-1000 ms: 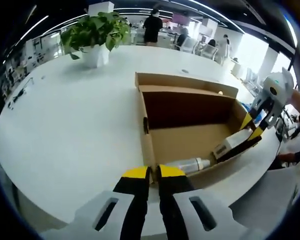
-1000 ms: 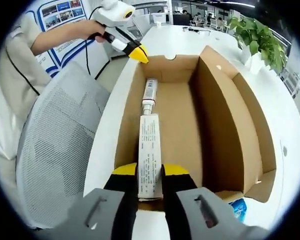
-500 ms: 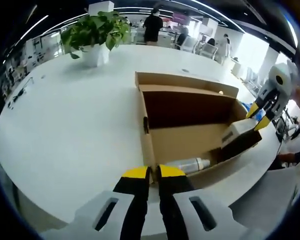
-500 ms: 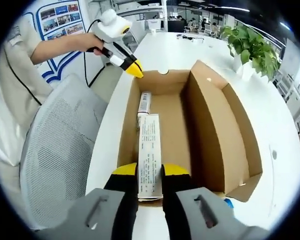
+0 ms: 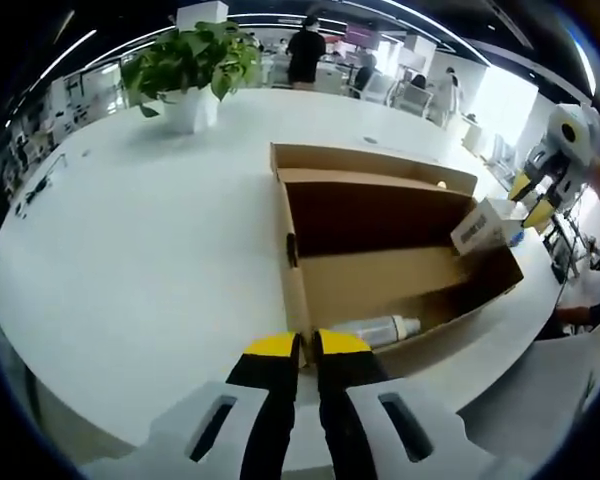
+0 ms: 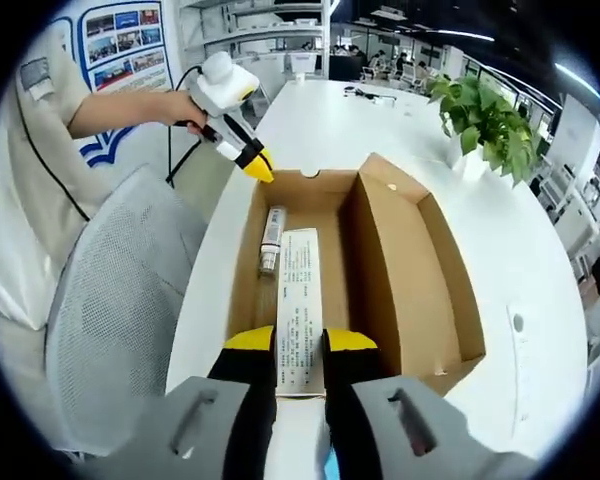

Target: Operate the shoe box by opening the lid, removing the specified soft item, and placing it in the target area until the item is outside and the box remains undamaged.

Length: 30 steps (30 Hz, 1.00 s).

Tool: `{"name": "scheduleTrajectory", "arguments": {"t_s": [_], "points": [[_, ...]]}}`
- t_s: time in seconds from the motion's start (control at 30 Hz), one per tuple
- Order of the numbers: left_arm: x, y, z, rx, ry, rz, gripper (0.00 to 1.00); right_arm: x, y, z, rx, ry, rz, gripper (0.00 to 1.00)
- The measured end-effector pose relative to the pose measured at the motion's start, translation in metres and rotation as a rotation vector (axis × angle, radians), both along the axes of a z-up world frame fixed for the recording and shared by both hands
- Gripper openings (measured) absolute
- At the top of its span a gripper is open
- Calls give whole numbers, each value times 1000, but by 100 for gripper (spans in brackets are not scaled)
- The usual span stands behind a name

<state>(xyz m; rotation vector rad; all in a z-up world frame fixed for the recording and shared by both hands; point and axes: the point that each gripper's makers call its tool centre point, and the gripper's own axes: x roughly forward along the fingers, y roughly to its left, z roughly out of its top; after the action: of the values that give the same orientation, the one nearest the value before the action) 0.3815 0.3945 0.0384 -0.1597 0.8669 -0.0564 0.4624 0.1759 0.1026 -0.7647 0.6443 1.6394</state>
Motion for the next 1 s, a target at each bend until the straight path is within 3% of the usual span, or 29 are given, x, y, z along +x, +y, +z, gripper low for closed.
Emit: {"name": "scheduleTrajectory", "arguments": {"t_s": [0.37, 1.0], "points": [[0, 0, 0, -1, -2, -3, 4, 6, -19, 19, 11, -9, 18, 14], [0, 0, -2, -5, 4, -9, 4, 31, -57, 37, 26, -31, -1, 14]]}}
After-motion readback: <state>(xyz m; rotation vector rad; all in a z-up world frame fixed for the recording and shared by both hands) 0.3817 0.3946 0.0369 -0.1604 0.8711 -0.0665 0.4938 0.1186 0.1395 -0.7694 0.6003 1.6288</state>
